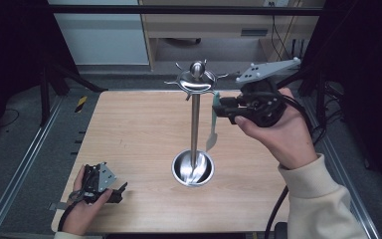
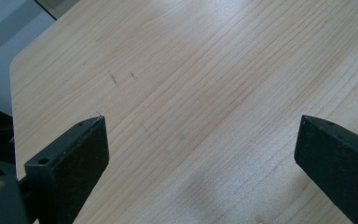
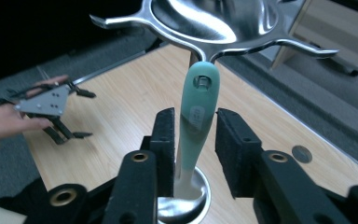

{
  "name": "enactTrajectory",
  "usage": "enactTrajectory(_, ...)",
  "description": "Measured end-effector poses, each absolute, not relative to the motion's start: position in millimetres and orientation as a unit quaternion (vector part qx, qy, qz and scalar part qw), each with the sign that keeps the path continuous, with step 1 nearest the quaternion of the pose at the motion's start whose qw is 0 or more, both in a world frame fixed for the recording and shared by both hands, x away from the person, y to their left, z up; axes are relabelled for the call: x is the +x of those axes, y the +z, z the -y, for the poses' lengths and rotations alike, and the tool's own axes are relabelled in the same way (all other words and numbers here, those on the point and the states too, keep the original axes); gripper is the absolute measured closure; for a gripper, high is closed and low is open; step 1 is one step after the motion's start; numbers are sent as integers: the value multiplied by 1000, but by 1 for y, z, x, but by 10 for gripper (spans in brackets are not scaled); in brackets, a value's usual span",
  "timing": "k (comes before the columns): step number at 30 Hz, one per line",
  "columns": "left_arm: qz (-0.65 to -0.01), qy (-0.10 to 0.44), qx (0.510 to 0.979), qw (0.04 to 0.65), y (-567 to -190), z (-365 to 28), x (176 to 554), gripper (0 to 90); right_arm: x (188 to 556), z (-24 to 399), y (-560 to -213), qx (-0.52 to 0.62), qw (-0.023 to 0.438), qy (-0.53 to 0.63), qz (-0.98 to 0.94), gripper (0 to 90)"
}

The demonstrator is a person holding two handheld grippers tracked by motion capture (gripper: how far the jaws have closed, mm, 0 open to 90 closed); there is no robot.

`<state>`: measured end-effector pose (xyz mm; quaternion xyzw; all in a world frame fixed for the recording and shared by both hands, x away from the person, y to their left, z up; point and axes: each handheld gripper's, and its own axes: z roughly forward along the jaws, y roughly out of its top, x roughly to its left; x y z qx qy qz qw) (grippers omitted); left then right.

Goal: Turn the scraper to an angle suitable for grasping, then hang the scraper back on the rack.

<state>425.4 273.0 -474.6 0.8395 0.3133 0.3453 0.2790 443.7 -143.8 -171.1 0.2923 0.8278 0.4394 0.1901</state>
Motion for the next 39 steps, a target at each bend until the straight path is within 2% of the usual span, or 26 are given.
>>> enactTrajectory(5, -311, 343, 843, 275, -474, -273, 425, 27, 437, 157, -172, 296, 200, 452, -817, 598)
enactTrajectory(18, -313, 344, 841, 276, -474, -274, 425, 27, 441, 184, -197, 339, 253, 467, -776, 301)
enactTrajectory(30, -313, 345, 842, 271, -475, -273, 426, 27, 451, 204, -225, 363, 283, 473, -751, 135)
enactTrajectory(39, -313, 346, 842, 272, -474, -273, 426, 27, 453, 214, -250, 373, 296, 478, -738, 85)
